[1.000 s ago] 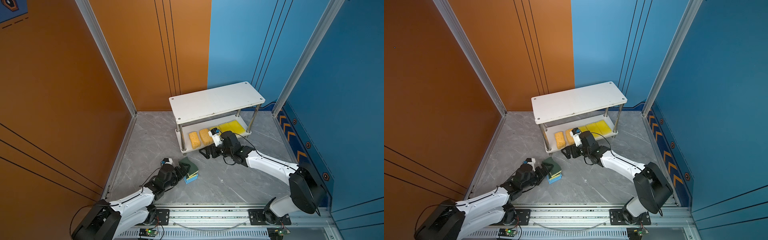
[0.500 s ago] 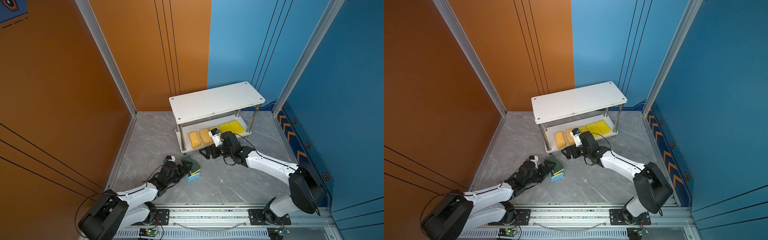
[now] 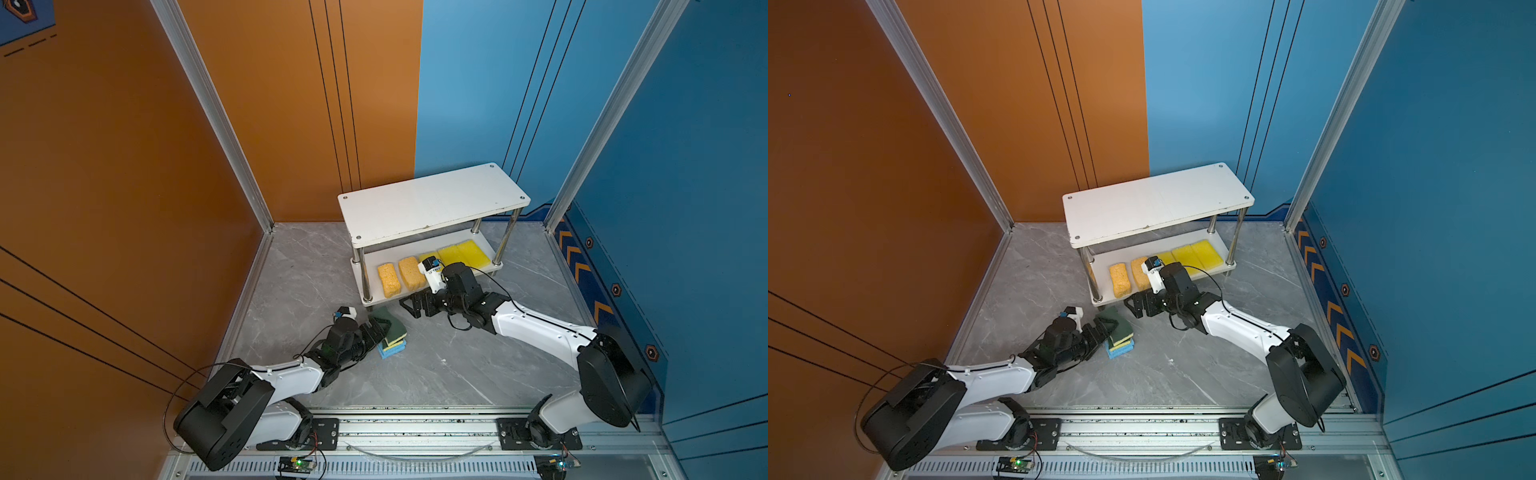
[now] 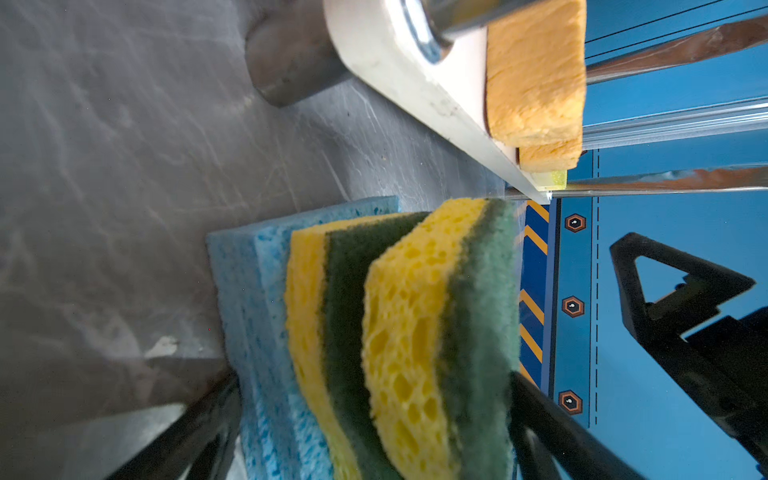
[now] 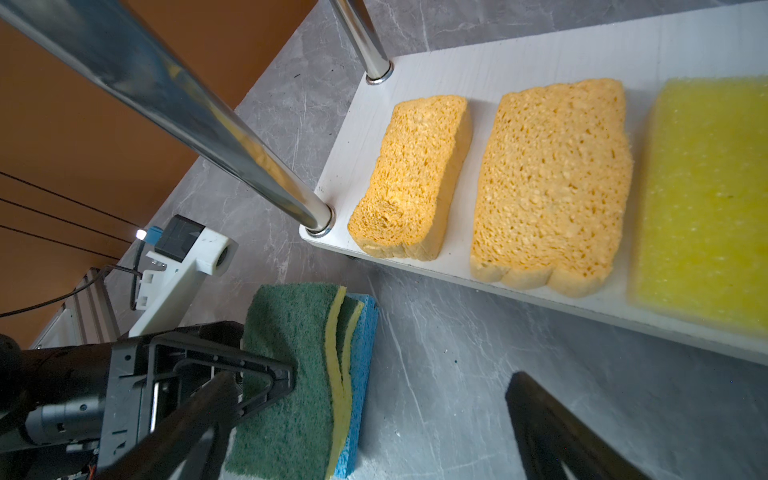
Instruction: Place and organize the cleaning sponges onto the shelf
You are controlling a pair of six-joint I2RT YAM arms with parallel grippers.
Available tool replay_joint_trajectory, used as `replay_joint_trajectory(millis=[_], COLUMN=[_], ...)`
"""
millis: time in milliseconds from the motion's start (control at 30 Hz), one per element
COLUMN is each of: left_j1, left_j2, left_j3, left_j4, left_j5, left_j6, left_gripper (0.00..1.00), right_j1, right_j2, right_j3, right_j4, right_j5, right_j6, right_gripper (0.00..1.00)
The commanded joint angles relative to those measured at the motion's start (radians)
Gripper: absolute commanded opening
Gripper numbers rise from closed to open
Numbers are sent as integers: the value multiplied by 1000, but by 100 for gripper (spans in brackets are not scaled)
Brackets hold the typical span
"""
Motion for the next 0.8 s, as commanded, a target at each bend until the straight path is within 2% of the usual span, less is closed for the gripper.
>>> replay_joint_trajectory(millis=[0,467,667,767], left_j1=[-2,22,28,36], left_j2=[-21,-186,-232,-291], left_j3=[14,26,24,19], left_j4=[7,-161,-173,-246], left_j5=[12,19,38,28], left_j6=[11,38,39,48], left_gripper=[98,97,97,98], right_j1=[-7,-7,-1,14], right_j2=[-9,-23,-29,-34], right_j3=[-8,-3,0,-5], right_j4=[-7,-34,-44,-51], right_j5=[6,-9,-22,-14], right_j6=[-1,-18,-22,-19], right_gripper=[100,100,100,100])
